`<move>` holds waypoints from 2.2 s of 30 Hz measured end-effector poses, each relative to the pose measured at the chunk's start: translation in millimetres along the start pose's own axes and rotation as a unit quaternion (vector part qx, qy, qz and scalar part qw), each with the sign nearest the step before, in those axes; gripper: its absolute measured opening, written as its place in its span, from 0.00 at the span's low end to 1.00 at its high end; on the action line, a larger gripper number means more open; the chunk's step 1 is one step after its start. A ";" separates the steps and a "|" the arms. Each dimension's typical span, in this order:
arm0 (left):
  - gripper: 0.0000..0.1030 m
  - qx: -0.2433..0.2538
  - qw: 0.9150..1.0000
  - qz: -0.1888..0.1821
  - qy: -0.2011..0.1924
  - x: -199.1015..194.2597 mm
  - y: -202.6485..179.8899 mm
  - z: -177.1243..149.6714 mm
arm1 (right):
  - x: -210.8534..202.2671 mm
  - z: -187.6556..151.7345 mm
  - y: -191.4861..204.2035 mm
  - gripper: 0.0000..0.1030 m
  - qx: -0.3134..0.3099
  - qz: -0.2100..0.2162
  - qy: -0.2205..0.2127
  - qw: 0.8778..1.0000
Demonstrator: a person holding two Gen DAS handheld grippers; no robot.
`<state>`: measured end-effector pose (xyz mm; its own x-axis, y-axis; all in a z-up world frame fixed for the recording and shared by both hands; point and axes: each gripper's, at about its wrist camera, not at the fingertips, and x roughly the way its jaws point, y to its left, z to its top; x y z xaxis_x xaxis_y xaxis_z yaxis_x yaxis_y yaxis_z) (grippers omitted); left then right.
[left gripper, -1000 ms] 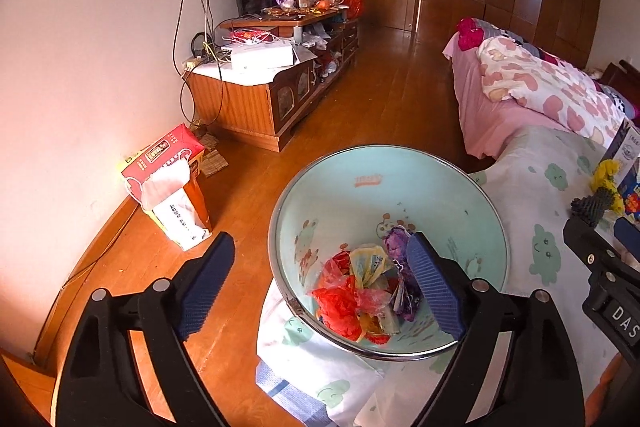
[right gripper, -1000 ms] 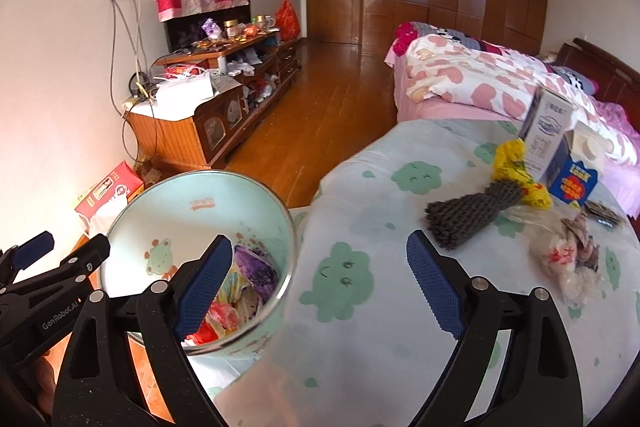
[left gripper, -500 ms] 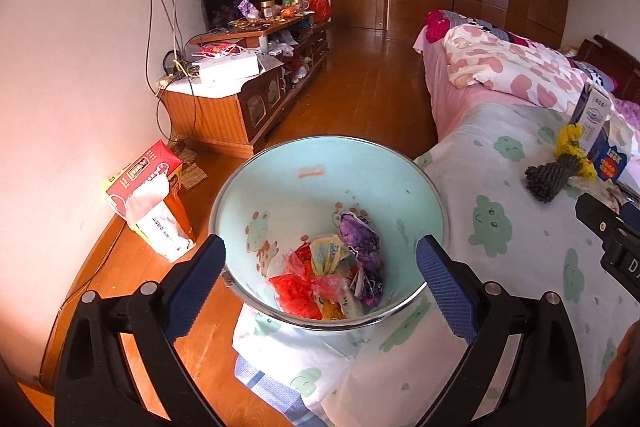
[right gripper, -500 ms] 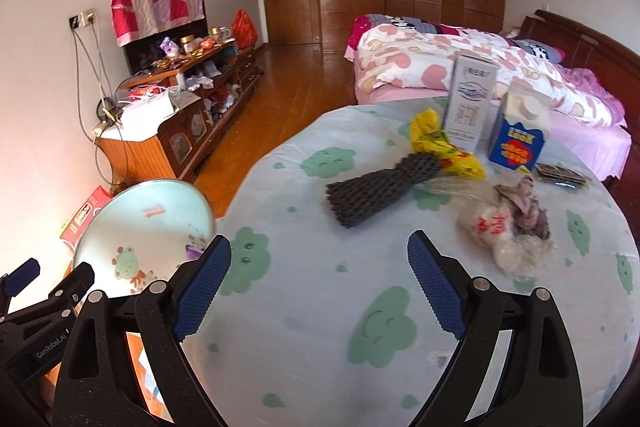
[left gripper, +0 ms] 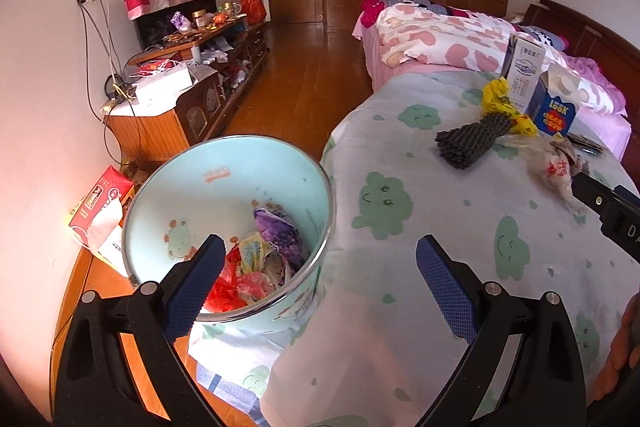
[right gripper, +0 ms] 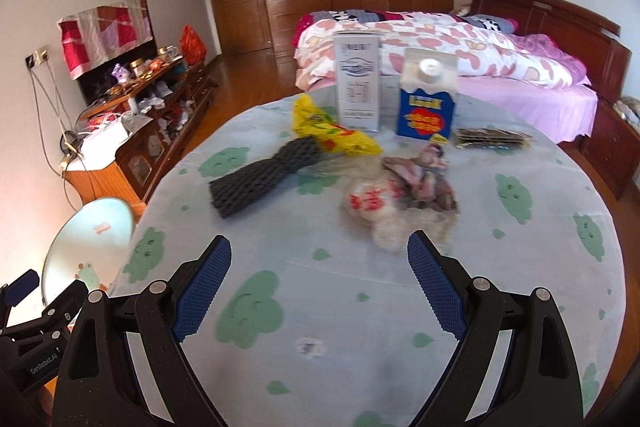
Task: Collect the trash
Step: 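Withdraw both open tools from the bin back over the table, then grasp the dark knitted scrubber with the left tool while the right grasps the plaid cloth, then carry the scrubber and plaid cloth over the teal bin with both tools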
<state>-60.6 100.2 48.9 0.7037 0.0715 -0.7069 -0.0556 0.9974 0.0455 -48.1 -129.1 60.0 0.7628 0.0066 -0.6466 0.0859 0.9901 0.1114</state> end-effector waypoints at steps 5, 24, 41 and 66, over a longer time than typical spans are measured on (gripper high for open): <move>0.90 0.023 1.000 -0.020 -0.006 6.1 -22.8 5.1 | -0.4 -1.2 -38.4 0.85 0.022 -0.020 -0.001 1.000; 0.79 0.112 0.991 -0.066 -0.031 62.1 -103.6 72.3 | 63.9 46.8 -117.7 0.67 0.113 -0.001 0.047 0.992; 0.44 0.148 0.985 -0.082 0.021 132.2 -149.0 96.5 | 97.3 46.7 -132.3 0.28 0.165 0.087 0.054 0.981; 0.11 0.038 0.997 -0.073 -0.007 33.5 -68.6 58.1 | 30.4 42.2 -123.1 0.27 0.084 -0.021 -0.045 0.995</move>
<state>7.9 34.6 63.2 0.7102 -0.0745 -0.7000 0.1007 0.9949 -0.0037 -8.5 -256.7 58.4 0.8098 -0.0544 -0.5841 0.2187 0.9519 0.2146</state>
